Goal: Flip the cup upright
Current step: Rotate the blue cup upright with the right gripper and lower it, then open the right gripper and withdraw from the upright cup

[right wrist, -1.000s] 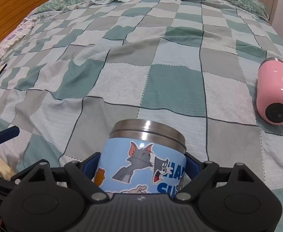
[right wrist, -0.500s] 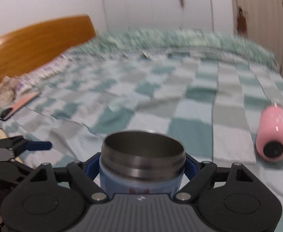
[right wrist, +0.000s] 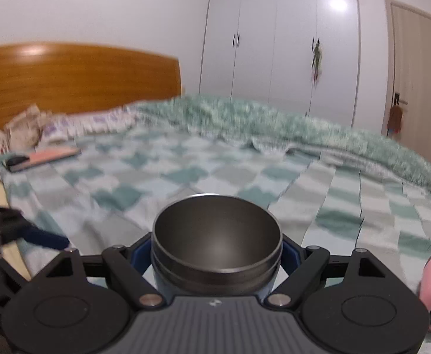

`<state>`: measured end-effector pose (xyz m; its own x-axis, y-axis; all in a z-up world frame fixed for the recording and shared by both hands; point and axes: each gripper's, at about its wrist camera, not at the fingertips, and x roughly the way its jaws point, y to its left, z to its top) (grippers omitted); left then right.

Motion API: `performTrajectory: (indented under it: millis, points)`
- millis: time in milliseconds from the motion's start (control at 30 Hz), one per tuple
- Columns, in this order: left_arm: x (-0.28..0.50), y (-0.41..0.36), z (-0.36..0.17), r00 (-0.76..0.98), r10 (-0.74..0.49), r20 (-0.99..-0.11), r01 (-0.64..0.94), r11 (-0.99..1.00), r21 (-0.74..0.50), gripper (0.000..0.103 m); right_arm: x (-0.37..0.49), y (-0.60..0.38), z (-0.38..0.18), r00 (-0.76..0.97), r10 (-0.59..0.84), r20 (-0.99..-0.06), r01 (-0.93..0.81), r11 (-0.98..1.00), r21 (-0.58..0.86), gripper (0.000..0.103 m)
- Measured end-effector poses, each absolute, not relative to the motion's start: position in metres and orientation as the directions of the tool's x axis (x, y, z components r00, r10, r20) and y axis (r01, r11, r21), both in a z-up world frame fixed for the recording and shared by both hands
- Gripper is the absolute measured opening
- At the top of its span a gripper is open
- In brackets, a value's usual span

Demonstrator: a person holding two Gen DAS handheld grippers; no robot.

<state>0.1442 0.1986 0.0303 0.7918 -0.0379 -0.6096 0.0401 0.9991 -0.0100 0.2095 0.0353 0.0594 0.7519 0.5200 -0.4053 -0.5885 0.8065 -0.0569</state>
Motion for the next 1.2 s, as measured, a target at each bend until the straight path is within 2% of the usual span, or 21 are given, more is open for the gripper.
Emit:
performTrajectory:
  millis: [33,67,233,300,333,400,467,667,767,933,1200]
  points:
    - [0.143,0.199,0.029,0.791,-0.035,-0.611,0.037,0.999,-0.01,0.103,0.212,0.038,0.052,0.744,0.515,-0.425,-0.591,0.805,-0.059,0.084]
    - [0.142,0.199,0.029,0.79,-0.033,-0.612,0.035,0.999,-0.009,0.103,0.208,0.037,0.048,0.755,0.524,-0.394,-0.593,0.802,-0.07,0.084]
    - [0.136,0.198,0.032,0.797,-0.022,-0.604,0.024,1.0,-0.005,0.103,0.208,0.038,0.048,0.751,0.522,-0.404,-0.59,0.805,-0.058,0.084]
    - [0.131,0.196,0.035,0.803,-0.017,-0.596,0.02,1.0,-0.001,0.103,0.207,0.03,0.051,0.737,0.541,-0.405,-0.597,0.802,-0.014,0.092]
    - [0.127,0.194,0.037,0.806,-0.014,-0.591,0.02,1.0,0.004,0.103,0.203,0.025,0.054,0.741,0.546,-0.391,-0.593,0.805,0.001,0.102]
    - [0.12,0.189,0.042,0.817,-0.013,-0.577,0.022,1.0,0.008,0.103,0.19,0.01,0.062,0.759,0.559,-0.334,-0.591,0.807,0.006,0.103]
    - [0.108,0.18,0.049,0.838,-0.017,-0.546,0.025,1.0,0.007,0.103,0.173,-0.009,0.071,0.773,0.57,-0.278,-0.592,0.806,0.004,0.103]
    - [0.059,0.133,0.067,0.936,-0.016,-0.351,0.023,1.0,0.016,0.103,0.109,-0.075,0.091,0.825,0.549,-0.133,-0.559,0.828,-0.05,0.103]
    - [0.039,0.102,0.067,0.96,-0.023,-0.28,0.03,0.999,0.022,0.103,0.079,-0.11,0.089,0.846,0.522,-0.112,-0.53,0.845,-0.064,0.103]
    - [0.018,0.058,0.052,0.971,-0.062,-0.23,0.061,0.998,-0.01,0.103,0.041,-0.156,0.071,0.884,0.459,-0.09,-0.467,0.878,-0.104,0.103]
    - [0.006,0.013,0.016,0.991,-0.019,-0.135,0.019,1.0,-0.003,0.103,0.018,-0.207,0.026,0.928,0.365,-0.076,-0.373,0.913,-0.167,0.103]
